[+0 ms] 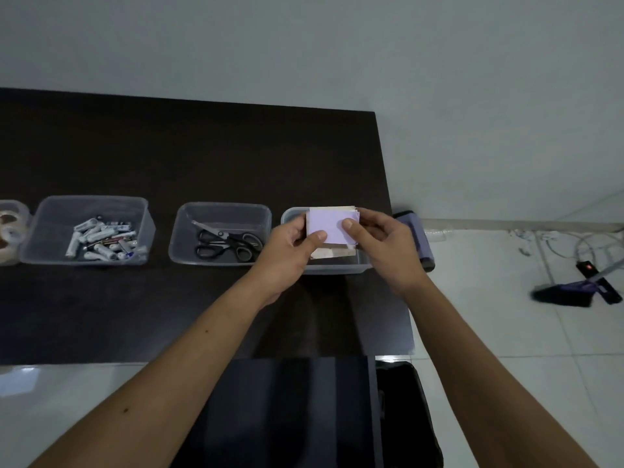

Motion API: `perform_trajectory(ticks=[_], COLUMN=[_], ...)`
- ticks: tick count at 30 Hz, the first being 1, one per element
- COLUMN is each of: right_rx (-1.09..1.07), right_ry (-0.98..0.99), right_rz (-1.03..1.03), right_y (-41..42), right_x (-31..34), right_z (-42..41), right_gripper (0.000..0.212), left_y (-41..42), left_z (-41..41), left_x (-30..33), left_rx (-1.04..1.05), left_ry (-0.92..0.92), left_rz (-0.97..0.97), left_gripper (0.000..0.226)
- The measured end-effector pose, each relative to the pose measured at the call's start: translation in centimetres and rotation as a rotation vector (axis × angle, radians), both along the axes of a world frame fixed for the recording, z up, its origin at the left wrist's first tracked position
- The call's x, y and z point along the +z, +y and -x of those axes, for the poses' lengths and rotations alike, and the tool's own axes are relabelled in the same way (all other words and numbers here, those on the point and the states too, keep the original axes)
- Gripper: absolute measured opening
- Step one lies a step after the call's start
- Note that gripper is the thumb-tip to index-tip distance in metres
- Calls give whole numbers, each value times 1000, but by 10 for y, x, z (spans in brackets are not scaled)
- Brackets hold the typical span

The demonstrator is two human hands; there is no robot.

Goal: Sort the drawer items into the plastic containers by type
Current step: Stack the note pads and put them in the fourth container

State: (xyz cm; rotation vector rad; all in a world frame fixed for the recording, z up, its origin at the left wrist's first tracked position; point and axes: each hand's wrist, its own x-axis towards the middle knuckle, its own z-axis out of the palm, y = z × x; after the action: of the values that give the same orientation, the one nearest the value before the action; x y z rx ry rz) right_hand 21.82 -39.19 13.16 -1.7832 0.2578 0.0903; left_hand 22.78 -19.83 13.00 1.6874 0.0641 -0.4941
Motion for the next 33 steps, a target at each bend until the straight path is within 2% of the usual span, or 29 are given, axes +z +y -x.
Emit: perform_trajectory(ticks=[2, 6, 11, 19, 24, 28, 33], right_rx=[44, 181, 244, 243, 257, 248, 227], right_ry=[38, 93, 163, 223, 226, 225, 259], right_rz=[29, 214, 369, 419, 458, 469, 476], right_y=[-3, -5, -2, 3, 7, 8, 13], right_x=[-6, -19, -31, -30, -30, -34, -35], right_z=[-9, -28, -42, -46, -48, -47, -49], right_gripper=[32, 30, 35, 34, 29, 17, 17], left_y=[-7, -11, -15, -18, -22, -28, -33], left_z=[-9, -26, -44, -43, -43, -40, -39], left_x=[-12, -29, -34, -38, -37, -34, -33], left_rx=[2, 16, -43, -30, 8, 35, 50], left_ry=[39, 137, 230, 202, 194, 164, 155], left_rz=[-55, -132, -264, -323, -341, -409, -424], left_gripper=[42, 39, 42, 37, 40, 38, 37])
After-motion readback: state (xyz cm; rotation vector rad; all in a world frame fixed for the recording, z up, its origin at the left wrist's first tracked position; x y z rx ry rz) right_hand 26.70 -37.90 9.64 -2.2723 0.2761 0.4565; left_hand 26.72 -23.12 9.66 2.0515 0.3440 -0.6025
